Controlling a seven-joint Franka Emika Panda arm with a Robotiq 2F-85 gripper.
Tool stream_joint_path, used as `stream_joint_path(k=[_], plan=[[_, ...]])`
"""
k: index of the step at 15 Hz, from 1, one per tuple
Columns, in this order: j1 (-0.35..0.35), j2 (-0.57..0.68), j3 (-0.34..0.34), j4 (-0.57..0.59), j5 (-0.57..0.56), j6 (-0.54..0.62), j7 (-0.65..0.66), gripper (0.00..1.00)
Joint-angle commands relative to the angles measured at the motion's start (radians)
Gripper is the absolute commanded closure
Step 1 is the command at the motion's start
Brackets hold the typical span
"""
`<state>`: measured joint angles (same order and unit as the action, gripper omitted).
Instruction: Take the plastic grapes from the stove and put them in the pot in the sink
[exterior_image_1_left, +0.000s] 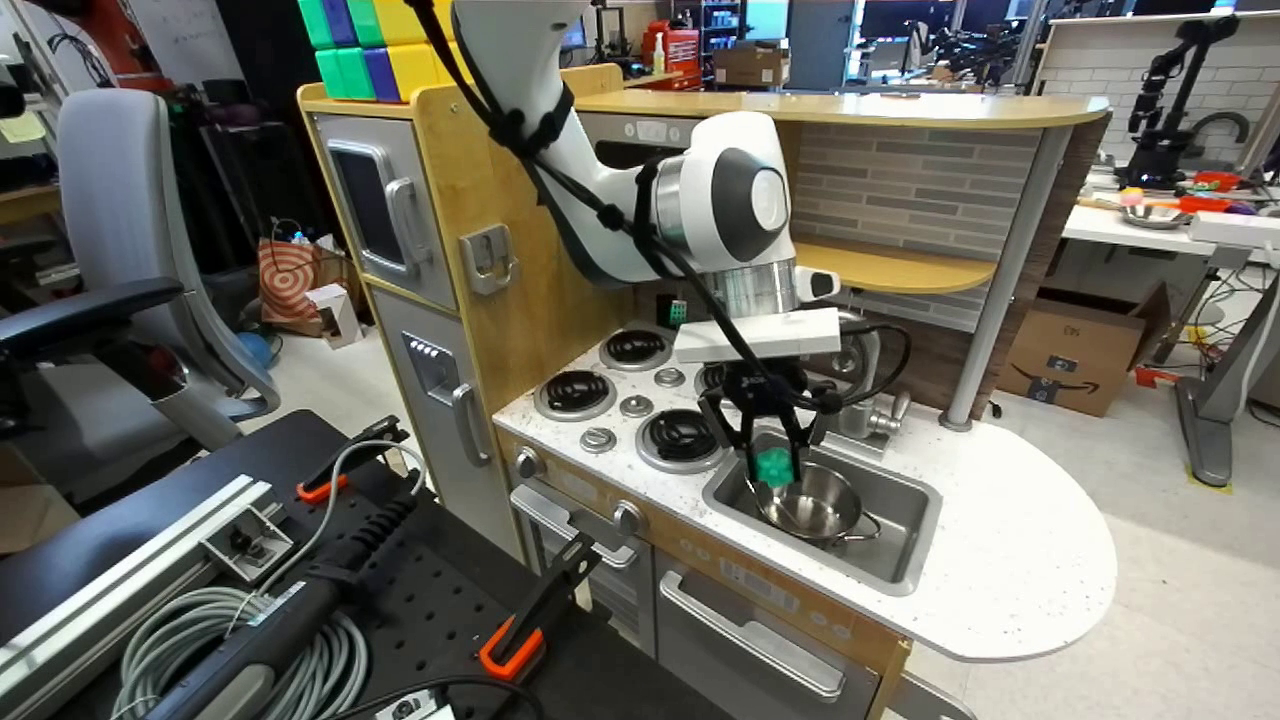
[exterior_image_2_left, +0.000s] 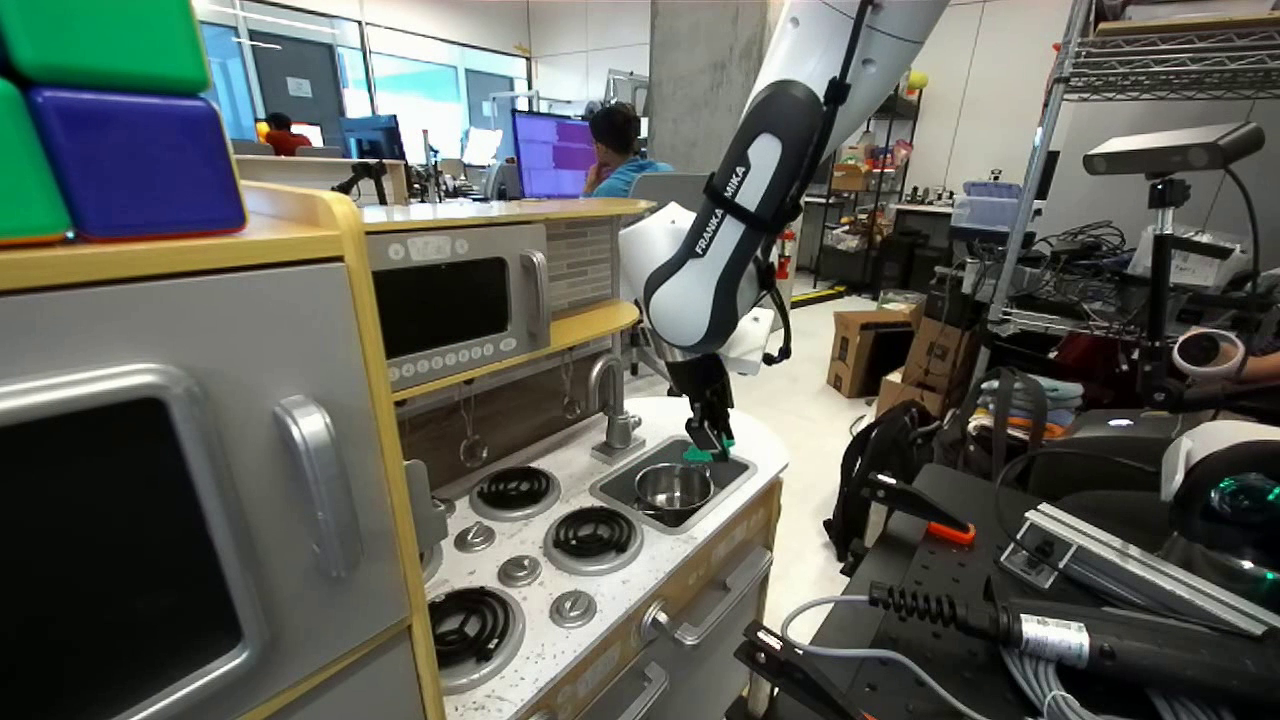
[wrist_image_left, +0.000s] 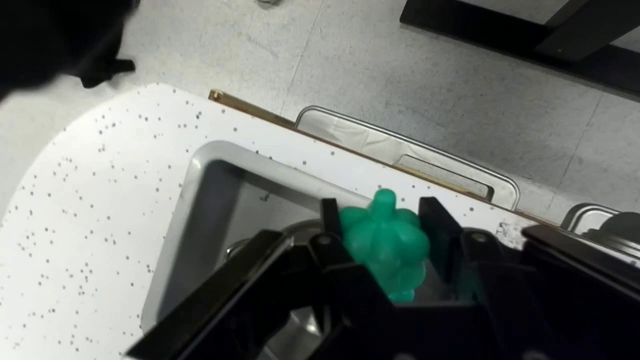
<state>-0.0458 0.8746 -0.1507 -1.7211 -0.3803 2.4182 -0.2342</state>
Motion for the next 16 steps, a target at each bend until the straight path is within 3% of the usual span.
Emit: stream_joint_path(k=[1, 8, 16], plan=[[-0.025, 0.045, -0.003, 0.095, 0.045, -0.091, 0.048, 0.82], [-0.069, 0.194, -0.004, 0.397, 0.089, -0.342, 0.063, 0.82], [-0.046, 0.403, -0.004, 0.755, 0.063, -0.643, 0.044, 0.82]])
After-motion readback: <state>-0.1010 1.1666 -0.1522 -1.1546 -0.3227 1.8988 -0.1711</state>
